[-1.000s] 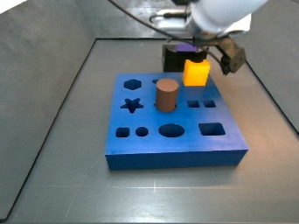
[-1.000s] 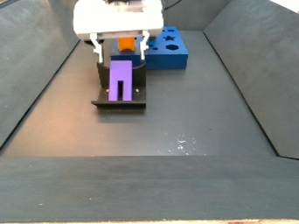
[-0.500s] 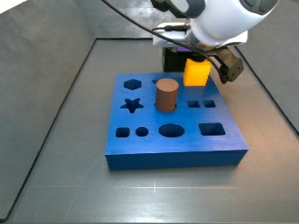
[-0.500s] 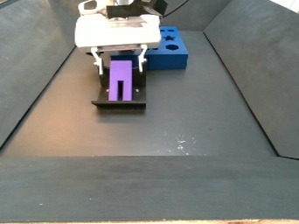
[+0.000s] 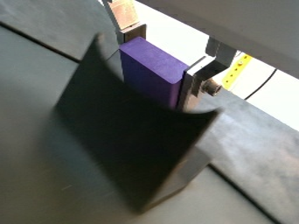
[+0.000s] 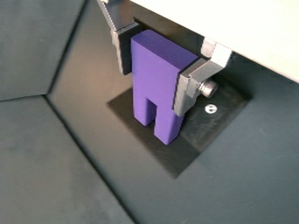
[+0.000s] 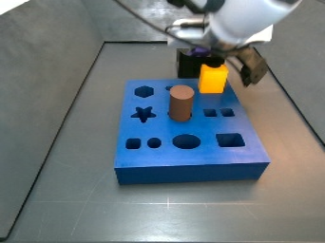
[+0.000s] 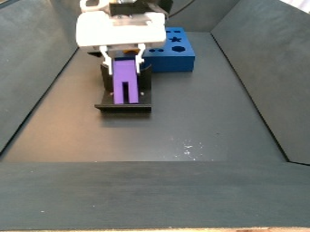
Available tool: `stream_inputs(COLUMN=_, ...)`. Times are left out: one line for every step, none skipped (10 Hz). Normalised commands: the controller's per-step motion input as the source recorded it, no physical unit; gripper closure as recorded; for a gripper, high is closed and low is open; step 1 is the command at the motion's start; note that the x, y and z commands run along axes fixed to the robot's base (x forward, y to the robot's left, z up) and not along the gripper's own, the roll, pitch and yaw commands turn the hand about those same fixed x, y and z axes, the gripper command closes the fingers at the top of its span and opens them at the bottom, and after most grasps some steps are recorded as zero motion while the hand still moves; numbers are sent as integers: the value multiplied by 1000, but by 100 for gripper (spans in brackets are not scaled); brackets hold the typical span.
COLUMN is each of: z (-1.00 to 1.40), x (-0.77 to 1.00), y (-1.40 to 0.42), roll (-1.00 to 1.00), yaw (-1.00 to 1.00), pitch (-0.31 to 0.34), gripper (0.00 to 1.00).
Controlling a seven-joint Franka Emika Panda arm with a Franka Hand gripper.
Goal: Pick up the double-square object. Move up. Rotate the double-square object. Place the double-square object on the fixture. Regrasp the double-square object. Move to above the board. Insert the double-square object.
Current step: Move to above the board.
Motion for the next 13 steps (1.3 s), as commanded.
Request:
stream_inputs(z=1000, x=37, y=168, roll=-278, yaw=-86, pitch=-168, gripper=100)
stream_inputs(z=1000, x=28, y=164, roll=-235, yaw=-110, pitch=-151, gripper=100)
stream_inputs(z=1000, x=24, y=159, roll=-197, yaw=-128, pitch=-124, gripper=100)
stream_inputs(z=1000, x=20, y=156, roll=-163, yaw=-139, pitch=-86, gripper=100)
stream_inputs(z=1000, x=15, y=150, roll=-137, yaw=-140, pitch=-39, gripper=100)
stream_inputs(z=1000, x=9, y=147, roll=-125, yaw=-129, pitch=-11, gripper=100)
stream_inputs(z=1000, x=2, y=142, roll=-115, yaw=-109, pitch=21, gripper=100)
stream_inputs(z=1000, x=-4, y=138, roll=-105, yaw=-91, pitch=43, gripper=100)
stream_inputs(z=1000, x=-8, y=131, roll=-95, yaw=-71, pitch=61, gripper=100)
stream_inputs(z=1000, x=-13, y=124, roll=-83, yaw=-49, pitch=75, gripper=100)
stream_inputs(z=1000, x=-18, y=119, roll=-77, yaw=-36, pitch=85, gripper=100)
stream_inputs(z=1000, x=-23, y=106, roll=-61, yaw=-5, pitch=97, gripper=100)
stream_inputs(z=1000, x=-26, y=94, roll=-54, yaw=12, pitch=102, gripper=100)
